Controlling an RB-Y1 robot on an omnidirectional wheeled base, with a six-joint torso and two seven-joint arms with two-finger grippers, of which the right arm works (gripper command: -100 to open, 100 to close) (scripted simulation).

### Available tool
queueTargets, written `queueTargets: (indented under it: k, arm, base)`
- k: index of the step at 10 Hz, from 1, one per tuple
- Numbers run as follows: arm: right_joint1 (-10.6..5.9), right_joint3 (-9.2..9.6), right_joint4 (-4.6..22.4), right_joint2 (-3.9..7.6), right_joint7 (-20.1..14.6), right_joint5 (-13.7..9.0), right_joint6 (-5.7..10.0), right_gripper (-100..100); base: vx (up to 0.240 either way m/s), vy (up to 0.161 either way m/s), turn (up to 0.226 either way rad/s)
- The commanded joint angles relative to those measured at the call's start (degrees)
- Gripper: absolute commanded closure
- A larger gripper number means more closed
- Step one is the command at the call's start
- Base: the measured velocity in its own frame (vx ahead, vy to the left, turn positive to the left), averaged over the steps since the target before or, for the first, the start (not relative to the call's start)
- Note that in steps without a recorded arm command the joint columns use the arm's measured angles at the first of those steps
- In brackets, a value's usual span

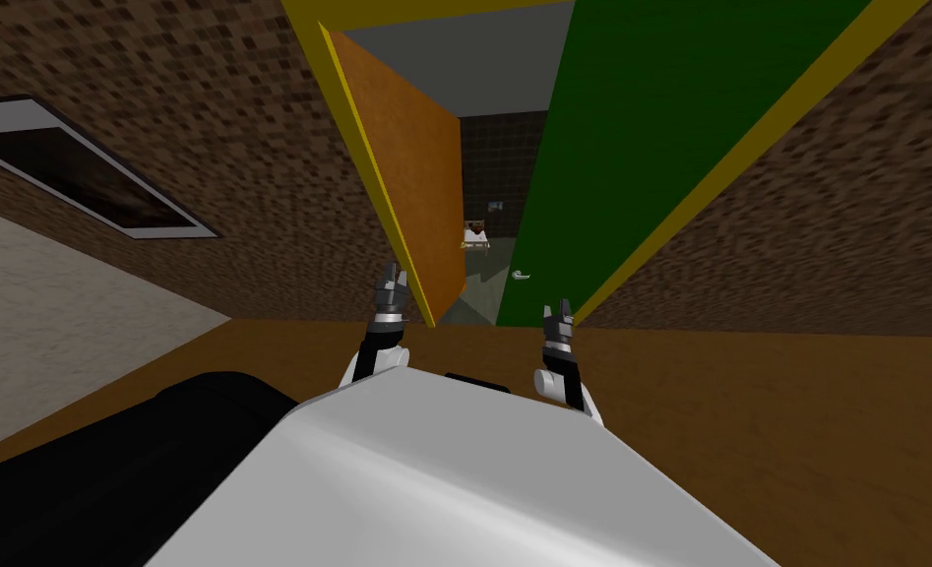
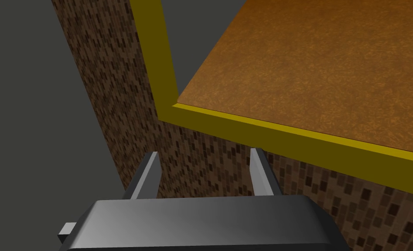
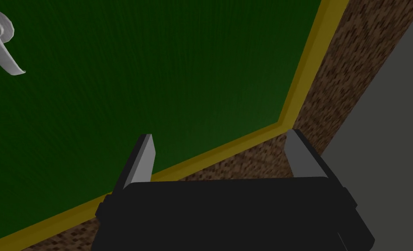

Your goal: Push the door open

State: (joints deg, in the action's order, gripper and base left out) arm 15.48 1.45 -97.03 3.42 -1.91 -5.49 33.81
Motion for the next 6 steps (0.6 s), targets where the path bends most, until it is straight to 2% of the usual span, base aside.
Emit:
queueTargets:
  k: [1,2,3,5,6]
  arm:
    - [-1.30,-0.06,2.86,0.54,-0.20,-0.16,0.59,-100]
    - [-2.07,-0.04,4.64,0.84,-0.30,-0.23,1.02,-100]
    - [-2.07,-0.04,5.27,0.84,-0.30,-0.23,1.02,-100]
    - [-3.65,0.01,9.15,1.40,-0.49,-0.39,1.91,-100]
    - [-3.65,0.01,9.61,1.40,-0.49,-0.39,1.91,-100]
  base:
    - [0.076,-0.034,0.073]
    - [0.091,-0.046,0.081]
    - [0.064,-0.032,0.024]
    - [0.064,-0.034,0.060]
    - [0.052,-0.024,0.025]
